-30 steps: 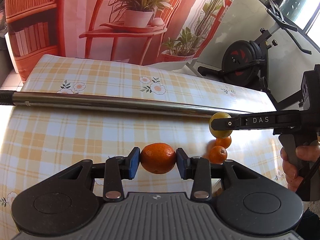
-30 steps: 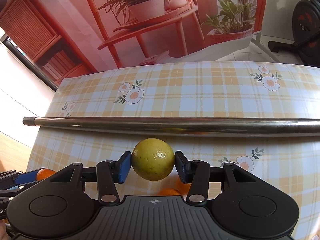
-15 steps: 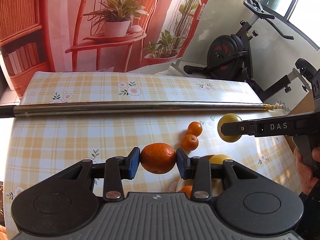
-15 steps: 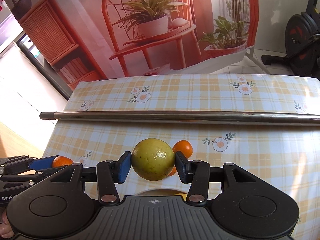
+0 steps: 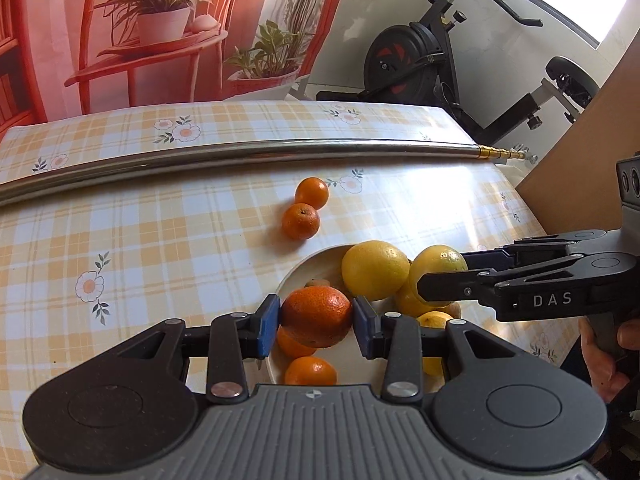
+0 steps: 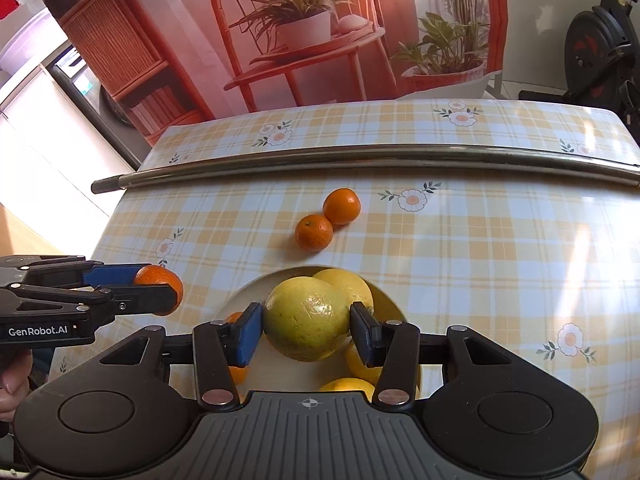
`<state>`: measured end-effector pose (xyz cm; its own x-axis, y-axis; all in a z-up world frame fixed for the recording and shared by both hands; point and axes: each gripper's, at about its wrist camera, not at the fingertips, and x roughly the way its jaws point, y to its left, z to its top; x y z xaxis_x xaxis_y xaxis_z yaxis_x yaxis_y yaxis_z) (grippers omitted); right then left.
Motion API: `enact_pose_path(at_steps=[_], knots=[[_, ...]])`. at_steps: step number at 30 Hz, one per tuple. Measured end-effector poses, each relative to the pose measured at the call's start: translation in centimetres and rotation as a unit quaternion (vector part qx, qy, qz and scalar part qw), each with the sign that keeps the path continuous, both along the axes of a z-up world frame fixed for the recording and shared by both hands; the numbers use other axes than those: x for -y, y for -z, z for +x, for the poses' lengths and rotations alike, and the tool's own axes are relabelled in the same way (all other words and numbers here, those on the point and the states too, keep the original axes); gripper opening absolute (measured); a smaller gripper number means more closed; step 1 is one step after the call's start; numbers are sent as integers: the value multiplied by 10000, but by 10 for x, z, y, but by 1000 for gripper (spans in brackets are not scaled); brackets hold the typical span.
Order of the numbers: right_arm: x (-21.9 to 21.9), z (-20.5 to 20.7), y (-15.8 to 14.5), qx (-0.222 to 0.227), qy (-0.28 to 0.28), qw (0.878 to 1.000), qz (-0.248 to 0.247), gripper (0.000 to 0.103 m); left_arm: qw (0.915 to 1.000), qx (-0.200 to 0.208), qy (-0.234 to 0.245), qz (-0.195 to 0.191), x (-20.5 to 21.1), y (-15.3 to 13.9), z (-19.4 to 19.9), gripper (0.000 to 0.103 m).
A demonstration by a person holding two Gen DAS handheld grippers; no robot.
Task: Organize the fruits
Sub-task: 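Lift the orange and the green-yellow grapefruit with both grippers toward the plate, then lower the orange and grapefruit onto the plate and open both grippers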
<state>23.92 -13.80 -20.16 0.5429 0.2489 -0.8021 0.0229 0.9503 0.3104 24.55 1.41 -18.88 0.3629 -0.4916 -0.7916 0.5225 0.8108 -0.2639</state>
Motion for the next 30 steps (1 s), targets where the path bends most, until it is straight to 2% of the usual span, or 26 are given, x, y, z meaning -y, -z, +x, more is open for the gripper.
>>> enact_pose_path(at_steps=[10,22,30], knots=[[-3,-13,24,-76,-54,9999,62,44,9992,-175,308,157,25,34,-3,41],[-14,-17,30,-74,-251,9996,111,44,9986,-300,403,132,27,43,-3,41],[-12,-13,34,-140,-160,9994,283,44,9983,-317,466,126,28,44,-7,39]])
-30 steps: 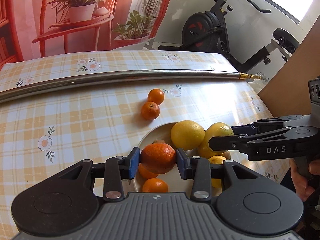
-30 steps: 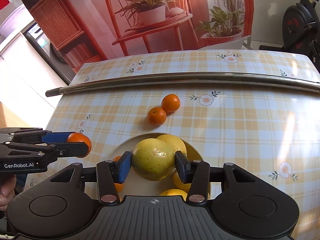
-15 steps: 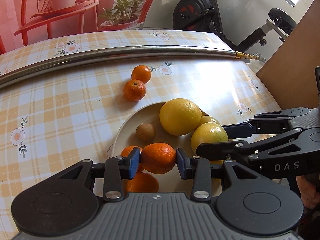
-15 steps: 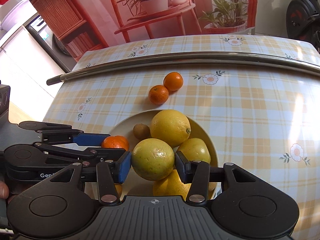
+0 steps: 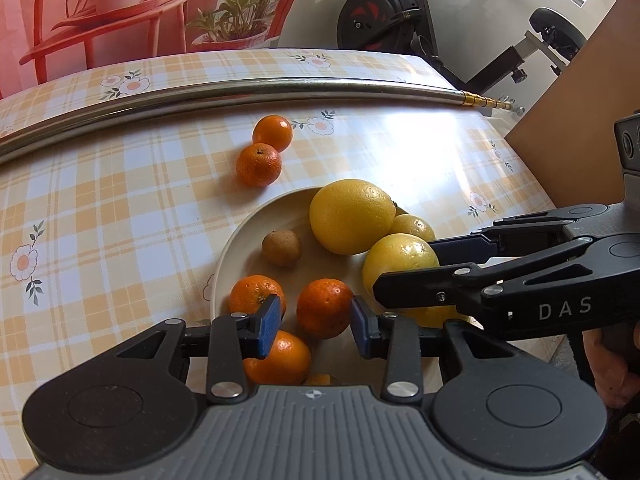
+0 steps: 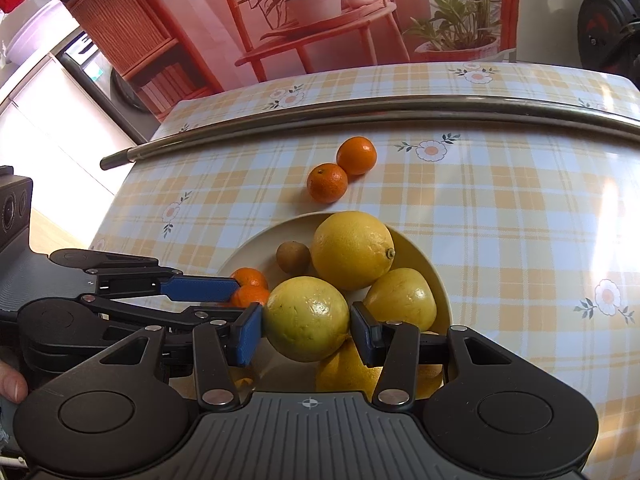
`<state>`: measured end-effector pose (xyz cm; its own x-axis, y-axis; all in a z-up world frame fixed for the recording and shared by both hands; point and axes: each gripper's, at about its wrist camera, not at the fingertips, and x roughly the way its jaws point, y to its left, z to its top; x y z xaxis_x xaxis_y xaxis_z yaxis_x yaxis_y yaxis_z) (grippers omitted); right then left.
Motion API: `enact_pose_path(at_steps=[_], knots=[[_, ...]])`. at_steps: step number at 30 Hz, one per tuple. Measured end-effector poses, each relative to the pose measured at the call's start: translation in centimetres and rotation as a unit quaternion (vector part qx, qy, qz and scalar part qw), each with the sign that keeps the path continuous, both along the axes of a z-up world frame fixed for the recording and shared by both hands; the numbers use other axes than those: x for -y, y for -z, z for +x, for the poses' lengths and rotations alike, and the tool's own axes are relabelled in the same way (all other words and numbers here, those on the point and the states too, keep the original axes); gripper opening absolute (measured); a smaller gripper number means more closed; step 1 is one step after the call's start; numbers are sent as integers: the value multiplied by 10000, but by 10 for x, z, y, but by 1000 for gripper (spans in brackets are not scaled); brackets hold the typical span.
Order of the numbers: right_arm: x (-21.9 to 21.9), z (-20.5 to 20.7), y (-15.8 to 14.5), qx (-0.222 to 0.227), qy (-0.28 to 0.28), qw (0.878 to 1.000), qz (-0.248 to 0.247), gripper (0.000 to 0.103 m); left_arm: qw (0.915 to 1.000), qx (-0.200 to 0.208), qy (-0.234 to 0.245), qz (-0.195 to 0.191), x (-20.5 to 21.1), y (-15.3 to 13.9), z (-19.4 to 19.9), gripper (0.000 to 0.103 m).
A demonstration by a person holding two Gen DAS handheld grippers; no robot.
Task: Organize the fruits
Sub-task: 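Lower the orange and grapefruit onto the plate and open both grippers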
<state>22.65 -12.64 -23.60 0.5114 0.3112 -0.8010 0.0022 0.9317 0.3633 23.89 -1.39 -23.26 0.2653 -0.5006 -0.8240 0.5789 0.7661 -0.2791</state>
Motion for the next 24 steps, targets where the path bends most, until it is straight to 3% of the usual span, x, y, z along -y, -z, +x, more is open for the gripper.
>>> enact_pose_path(at_steps=[14,24], knots=[[5,8,10,-215,183,9992,286,44,9994,-2,-252,-228,-14,-9,9,39],[21,14,-12,124,306,9991,262,44,9968,202,-654,-407,-20,-28,32,41]])
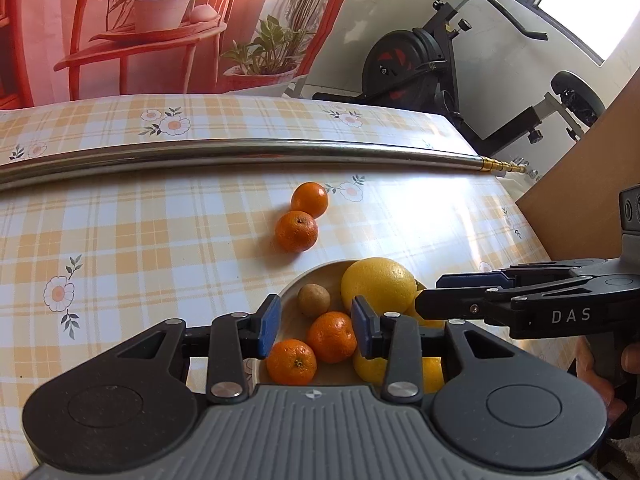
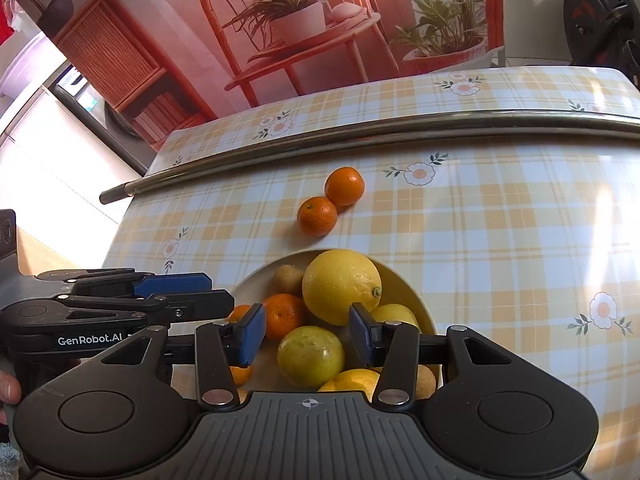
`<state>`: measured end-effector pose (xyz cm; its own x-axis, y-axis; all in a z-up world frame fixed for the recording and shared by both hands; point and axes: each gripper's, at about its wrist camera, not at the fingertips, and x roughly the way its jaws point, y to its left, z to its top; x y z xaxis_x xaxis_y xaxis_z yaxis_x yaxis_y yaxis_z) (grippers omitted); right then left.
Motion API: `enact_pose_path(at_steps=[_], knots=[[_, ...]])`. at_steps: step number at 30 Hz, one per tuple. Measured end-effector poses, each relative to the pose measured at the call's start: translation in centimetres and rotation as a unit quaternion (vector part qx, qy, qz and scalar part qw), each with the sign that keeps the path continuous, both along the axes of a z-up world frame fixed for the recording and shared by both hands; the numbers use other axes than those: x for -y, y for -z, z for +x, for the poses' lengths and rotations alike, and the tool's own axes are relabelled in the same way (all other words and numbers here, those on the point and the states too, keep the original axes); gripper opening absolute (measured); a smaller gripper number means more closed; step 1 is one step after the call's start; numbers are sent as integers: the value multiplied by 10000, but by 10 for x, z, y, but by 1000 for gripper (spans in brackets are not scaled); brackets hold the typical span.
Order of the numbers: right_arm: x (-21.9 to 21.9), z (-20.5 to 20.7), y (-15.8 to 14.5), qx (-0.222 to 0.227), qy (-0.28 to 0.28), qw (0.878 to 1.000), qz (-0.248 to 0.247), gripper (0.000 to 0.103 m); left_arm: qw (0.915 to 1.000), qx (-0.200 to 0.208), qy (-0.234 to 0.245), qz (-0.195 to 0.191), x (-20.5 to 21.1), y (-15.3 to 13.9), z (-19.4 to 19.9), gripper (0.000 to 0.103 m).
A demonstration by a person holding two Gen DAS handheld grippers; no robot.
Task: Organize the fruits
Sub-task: 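Lower the orange and grapefruit onto the plate and open both grippers, then grasp an orange with the left gripper while the right grasps another orange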
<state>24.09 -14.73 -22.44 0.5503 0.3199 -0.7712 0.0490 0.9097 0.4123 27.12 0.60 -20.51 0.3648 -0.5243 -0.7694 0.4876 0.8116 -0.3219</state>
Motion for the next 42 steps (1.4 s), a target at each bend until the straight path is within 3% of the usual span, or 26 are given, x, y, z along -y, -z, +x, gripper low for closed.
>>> enact_pose_path(at_steps=[5,13,26,29,30,31,42], knots=[[18,11,-5,93,190,9998,-52,43,9997,59,-219,-65,9,3,24,43],[51,26,-7,189,443,9986,-212,43,9979,-242,-560,-222,29,24,64,51],[83,40,11,80,642,9979,-75,43,9980,-428,-445,97,54,50,82,54],[84,42,15,49,634,9980,-51,43,9981,-443,-335,275,61,57,81,50],[83,43,16,37,625,9980,-52,43,9984,-343,-288,357,62,57,79,39],[83,43,17,23,614,9981,-51,43,9985,-286,-230,406,63,57,77,38],[66,70,18,19,301,9994,-143,44,9993,-183,-146,274,24,33,71,38]])
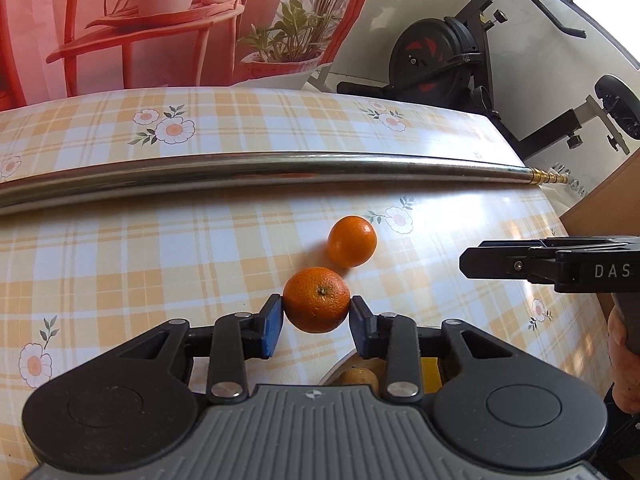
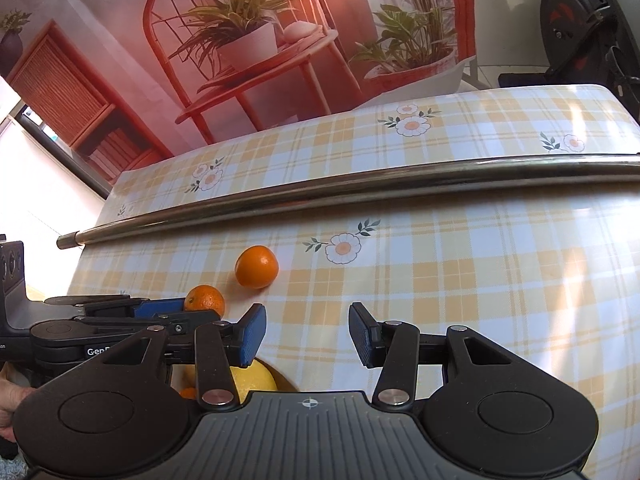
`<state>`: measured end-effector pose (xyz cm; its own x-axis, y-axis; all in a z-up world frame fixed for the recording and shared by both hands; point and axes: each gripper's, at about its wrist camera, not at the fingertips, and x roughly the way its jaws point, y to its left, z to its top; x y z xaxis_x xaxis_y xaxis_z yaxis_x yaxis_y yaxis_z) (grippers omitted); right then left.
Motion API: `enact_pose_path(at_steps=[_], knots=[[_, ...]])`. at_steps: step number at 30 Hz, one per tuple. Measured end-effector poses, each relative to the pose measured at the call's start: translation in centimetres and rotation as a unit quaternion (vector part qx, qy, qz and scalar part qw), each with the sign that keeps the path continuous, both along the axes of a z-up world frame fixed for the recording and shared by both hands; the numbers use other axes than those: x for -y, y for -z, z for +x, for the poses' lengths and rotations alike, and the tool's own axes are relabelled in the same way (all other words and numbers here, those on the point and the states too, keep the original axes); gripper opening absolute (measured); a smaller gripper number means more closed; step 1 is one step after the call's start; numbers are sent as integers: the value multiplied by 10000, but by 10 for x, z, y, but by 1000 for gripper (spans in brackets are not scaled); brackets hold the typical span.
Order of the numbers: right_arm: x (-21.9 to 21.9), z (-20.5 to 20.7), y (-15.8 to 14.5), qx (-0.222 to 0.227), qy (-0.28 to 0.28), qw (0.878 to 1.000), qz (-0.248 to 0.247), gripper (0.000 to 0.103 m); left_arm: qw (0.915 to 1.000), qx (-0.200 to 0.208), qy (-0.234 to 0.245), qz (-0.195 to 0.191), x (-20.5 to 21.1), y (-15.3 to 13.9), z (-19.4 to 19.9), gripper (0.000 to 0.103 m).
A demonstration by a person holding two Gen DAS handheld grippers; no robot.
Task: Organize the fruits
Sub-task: 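Grasp an orange with the left gripper while the right grasps another orange, then carry both oranges onto the plate and open both grippers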
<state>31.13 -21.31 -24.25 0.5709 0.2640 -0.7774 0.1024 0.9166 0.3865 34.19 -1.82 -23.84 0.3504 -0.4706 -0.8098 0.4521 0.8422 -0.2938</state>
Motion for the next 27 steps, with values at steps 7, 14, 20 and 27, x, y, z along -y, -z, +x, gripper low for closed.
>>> enact_pose_path(at_steps=[7,14,20,27], knots=[[-31,41,6,-32,-330,9994,26,44,9996,119,-232,-45,-39,-18,-8,38],[-50,71,22,-185,-304,9994,-1,44,9989,101,-403,-201,-62,-22,-18,38],[-53,82,36,-389,-180,9991,21,43,9991,56,-331,-264,-66,-18,-27,38],[-56,84,40,-417,-221,9989,-59,35,9992,52,-241,-327,-68,-17,-35,38]])
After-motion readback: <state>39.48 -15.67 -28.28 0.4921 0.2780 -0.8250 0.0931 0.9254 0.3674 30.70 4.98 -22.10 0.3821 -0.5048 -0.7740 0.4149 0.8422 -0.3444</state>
